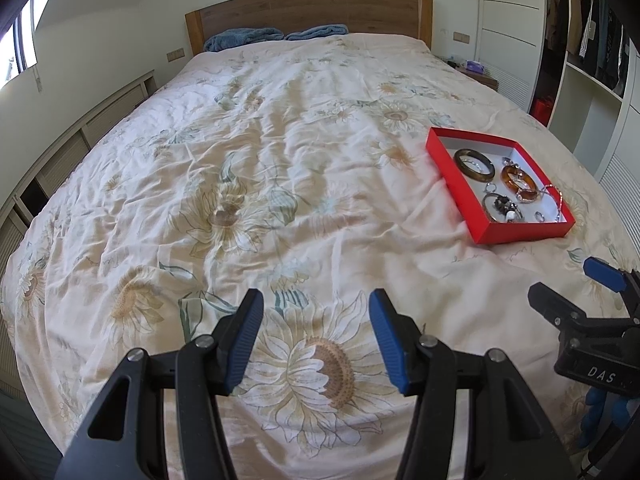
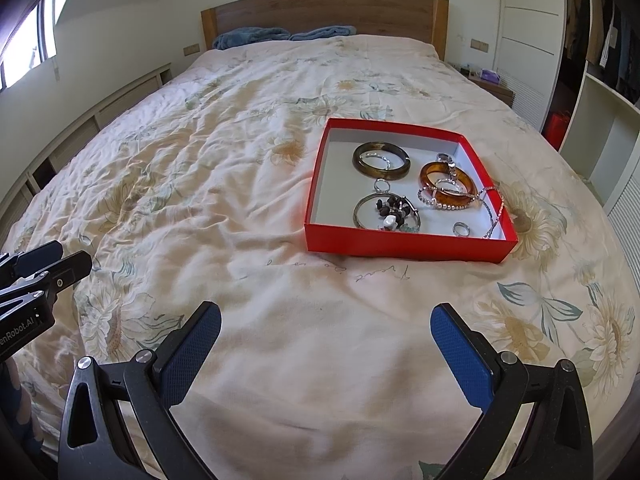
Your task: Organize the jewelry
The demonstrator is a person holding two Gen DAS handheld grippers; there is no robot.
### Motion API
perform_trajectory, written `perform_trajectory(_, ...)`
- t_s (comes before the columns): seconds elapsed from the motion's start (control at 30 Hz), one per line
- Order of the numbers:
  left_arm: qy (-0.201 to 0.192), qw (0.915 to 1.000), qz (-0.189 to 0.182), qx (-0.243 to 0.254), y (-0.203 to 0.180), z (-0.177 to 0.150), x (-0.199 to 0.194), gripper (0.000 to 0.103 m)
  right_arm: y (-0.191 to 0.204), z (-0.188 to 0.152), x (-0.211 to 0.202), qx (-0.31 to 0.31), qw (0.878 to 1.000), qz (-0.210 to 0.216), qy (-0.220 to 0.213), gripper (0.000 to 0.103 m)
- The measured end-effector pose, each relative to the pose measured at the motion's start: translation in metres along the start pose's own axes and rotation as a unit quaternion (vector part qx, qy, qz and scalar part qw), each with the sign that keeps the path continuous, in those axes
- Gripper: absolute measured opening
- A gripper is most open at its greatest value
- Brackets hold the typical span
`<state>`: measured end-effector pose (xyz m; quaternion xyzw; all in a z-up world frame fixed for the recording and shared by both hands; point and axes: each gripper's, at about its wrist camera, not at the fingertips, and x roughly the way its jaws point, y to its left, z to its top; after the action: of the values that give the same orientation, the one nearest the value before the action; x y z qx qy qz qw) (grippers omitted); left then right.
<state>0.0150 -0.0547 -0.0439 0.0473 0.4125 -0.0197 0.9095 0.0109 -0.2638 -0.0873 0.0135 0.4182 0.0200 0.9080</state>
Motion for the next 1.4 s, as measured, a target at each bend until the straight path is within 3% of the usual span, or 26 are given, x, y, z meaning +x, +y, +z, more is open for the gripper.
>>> perform_trajectory(1.4, 0.007, 0.9999, -0.006, -0.006, 0.006, -0.010, 0.000, 0.053, 0.003, 0.002, -0.010, -0.016, 0.999, -0.038, 0.002, 0.103)
